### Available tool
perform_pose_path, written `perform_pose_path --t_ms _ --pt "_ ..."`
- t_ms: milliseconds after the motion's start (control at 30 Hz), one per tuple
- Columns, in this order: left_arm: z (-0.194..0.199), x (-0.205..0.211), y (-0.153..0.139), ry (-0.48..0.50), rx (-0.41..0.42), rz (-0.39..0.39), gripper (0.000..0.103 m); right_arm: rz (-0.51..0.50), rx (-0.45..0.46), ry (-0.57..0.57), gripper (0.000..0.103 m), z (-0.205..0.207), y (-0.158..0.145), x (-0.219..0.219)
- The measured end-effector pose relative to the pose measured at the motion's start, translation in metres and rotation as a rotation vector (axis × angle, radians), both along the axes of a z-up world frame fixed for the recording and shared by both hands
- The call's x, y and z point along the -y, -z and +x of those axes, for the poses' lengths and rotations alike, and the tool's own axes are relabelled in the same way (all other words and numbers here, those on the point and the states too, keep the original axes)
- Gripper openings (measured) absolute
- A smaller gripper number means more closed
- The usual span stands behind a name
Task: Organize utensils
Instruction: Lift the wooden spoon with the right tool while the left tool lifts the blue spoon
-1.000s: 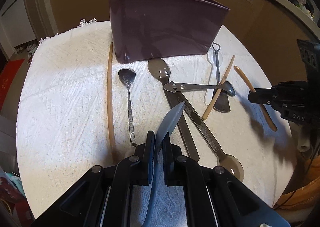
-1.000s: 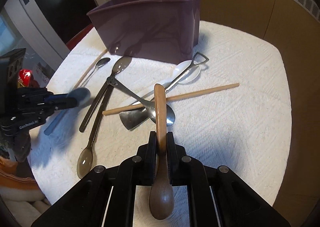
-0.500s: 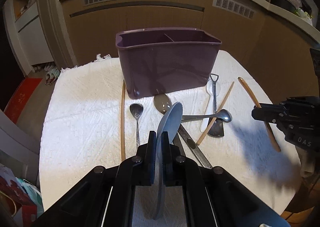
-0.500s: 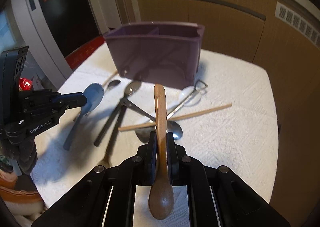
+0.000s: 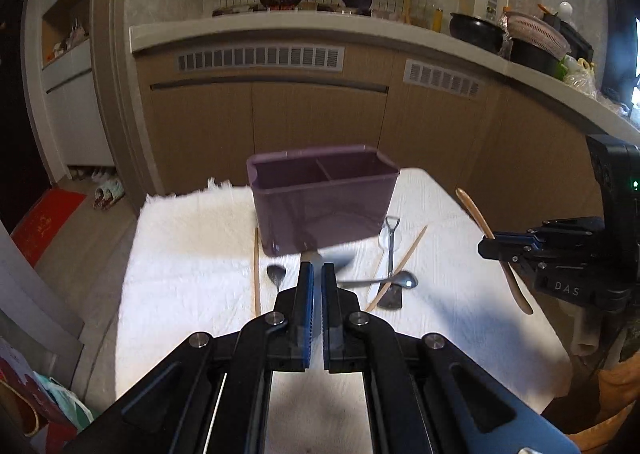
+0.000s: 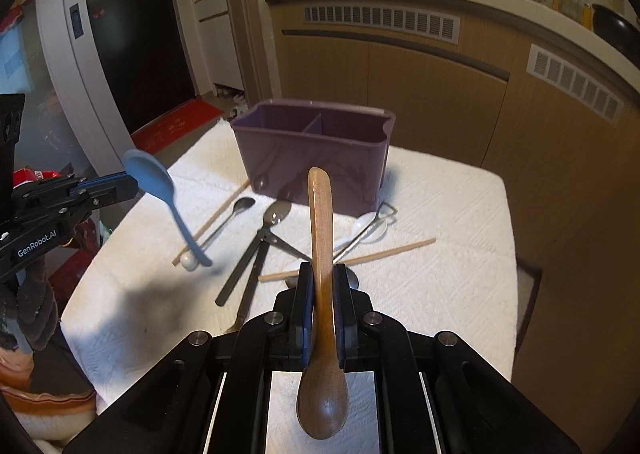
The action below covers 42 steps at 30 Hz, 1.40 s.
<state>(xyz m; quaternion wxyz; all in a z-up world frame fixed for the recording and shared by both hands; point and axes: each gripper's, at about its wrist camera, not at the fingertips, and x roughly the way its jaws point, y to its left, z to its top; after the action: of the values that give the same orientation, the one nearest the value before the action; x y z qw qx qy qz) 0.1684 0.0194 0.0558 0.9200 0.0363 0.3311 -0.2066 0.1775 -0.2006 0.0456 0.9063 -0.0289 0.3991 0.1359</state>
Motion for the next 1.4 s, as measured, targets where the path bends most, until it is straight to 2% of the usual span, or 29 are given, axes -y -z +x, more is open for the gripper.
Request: perform_pose_path --t_ms 133,267,300,333,400,500,567,667,700,733,800,900,1033,1200,1300,1400 --pt "-0.001 0.003 -0.018 -0.005 0.046 0.009 0.002 -0.013 0.038 -0.003 0.009 -0.003 -0.018 -0.005" --pt "0.013 0.008 -0.01 0.002 -0.018 0.062 0.005 -0.003 0.033 -0.013 0.009 -0.006 -0.024 -0.007" --pt "0.018 0.008 -0.003 0.007 -0.053 0.07 0.022 -0.002 0.024 -0.015 0.009 -0.005 -0.022 -0.007" --pt "0.025 0.007 0.006 0.011 -0.095 0.066 0.061 -0.003 0.015 -0.013 0.009 -0.005 -0.019 -0.007" --pt "0.032 0.001 0.022 0.021 -0.13 0.019 0.084 -0.01 -0.007 -0.013 0.009 -0.004 -0.011 -0.006" --pt "0.044 0.005 0.046 0.042 -0.16 0.0 0.087 -0.013 -0.038 -0.008 0.009 0.002 0.008 -0.001" --pt "0.055 0.016 0.061 0.074 -0.177 0.019 0.09 -0.007 -0.064 -0.001 0.009 0.008 0.023 0.002" --pt "0.07 0.042 0.085 0.107 -0.214 0.094 0.09 0.001 -0.101 0.002 0.01 0.016 0.046 0.007" --pt "0.077 0.051 0.093 0.123 -0.235 0.114 0.086 -0.003 -0.11 0.006 0.009 0.018 0.052 0.009" --pt "0.084 0.06 0.099 0.132 -0.247 0.138 0.072 -0.012 -0.112 0.006 0.009 0.019 0.058 0.01" --pt "0.099 0.073 0.111 0.151 -0.276 0.182 0.052 -0.019 -0.114 -0.002 0.009 0.019 0.067 0.011" --pt "0.119 0.085 0.126 0.181 -0.333 0.205 0.05 -0.004 -0.122 -0.005 0.009 0.019 0.077 0.018" --pt "0.139 0.095 0.135 0.162 -0.36 0.22 0.05 0.013 -0.127 0.003 0.009 0.018 0.085 0.027" --pt "0.143 0.111 0.137 0.139 -0.329 0.277 0.05 0.026 -0.146 -0.003 0.009 0.022 0.094 0.03" --pt "0.139 0.119 0.138 0.131 -0.3 0.326 0.03 0.02 -0.159 0.007 0.009 0.03 0.101 0.029" --pt "0.134 0.122 0.138 0.136 -0.295 0.328 0.03 -0.007 -0.17 0.01 0.01 0.041 0.108 0.026"
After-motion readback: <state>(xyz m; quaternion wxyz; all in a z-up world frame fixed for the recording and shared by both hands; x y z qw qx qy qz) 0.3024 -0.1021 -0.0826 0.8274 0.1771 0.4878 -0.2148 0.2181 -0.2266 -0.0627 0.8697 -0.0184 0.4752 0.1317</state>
